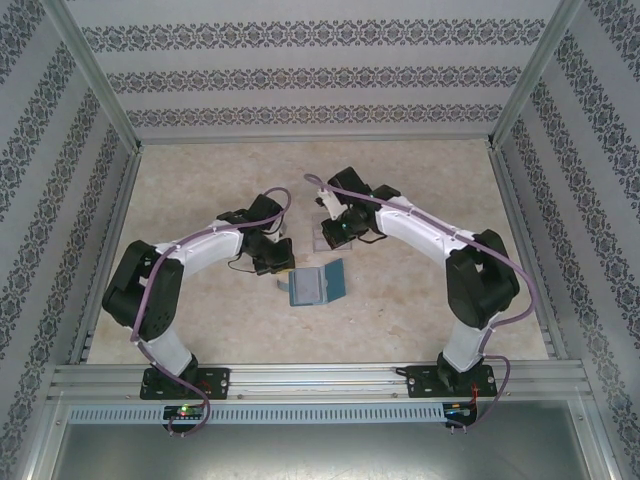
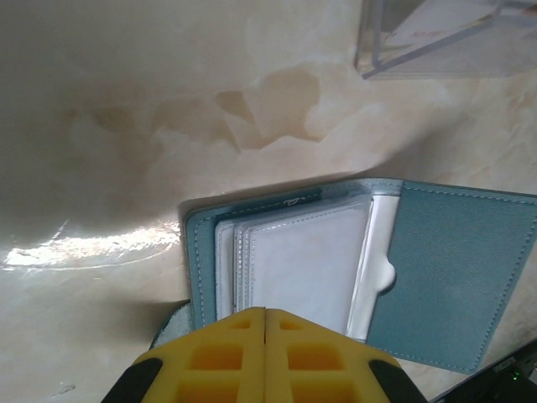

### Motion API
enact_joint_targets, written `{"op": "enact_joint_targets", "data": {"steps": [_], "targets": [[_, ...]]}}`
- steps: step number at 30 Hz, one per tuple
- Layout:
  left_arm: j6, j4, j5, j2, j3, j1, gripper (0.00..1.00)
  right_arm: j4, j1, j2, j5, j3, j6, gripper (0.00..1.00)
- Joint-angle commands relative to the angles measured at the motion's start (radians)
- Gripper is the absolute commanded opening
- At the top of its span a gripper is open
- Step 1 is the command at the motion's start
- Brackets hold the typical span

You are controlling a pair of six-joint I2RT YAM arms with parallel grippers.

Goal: Take the credit cards out of the card holder

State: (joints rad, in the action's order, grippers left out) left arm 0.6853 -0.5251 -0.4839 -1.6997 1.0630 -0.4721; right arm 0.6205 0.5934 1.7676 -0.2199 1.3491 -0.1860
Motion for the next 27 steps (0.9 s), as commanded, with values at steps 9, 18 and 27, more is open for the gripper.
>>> {"op": "enact_joint_targets", "data": {"steps": [9, 18, 27], "targets": [[-0.021, -0.034, 0.006, -0.058, 0.016, -0.030, 0.05, -0.123, 0.053, -0.059, -0.124, -0.121, -0.388, 0.02], [-0.045, -0.078, 0.048, -0.080, 0.004, -0.030, 0.03, -0.199, 0.076, -0.051, -0.172, -0.183, -0.511, 0.03], [-0.065, -0.107, 0.087, -0.100, -0.001, -0.030, 0.02, -0.252, 0.105, -0.011, -0.238, -0.197, -0.570, 0.07]]}}
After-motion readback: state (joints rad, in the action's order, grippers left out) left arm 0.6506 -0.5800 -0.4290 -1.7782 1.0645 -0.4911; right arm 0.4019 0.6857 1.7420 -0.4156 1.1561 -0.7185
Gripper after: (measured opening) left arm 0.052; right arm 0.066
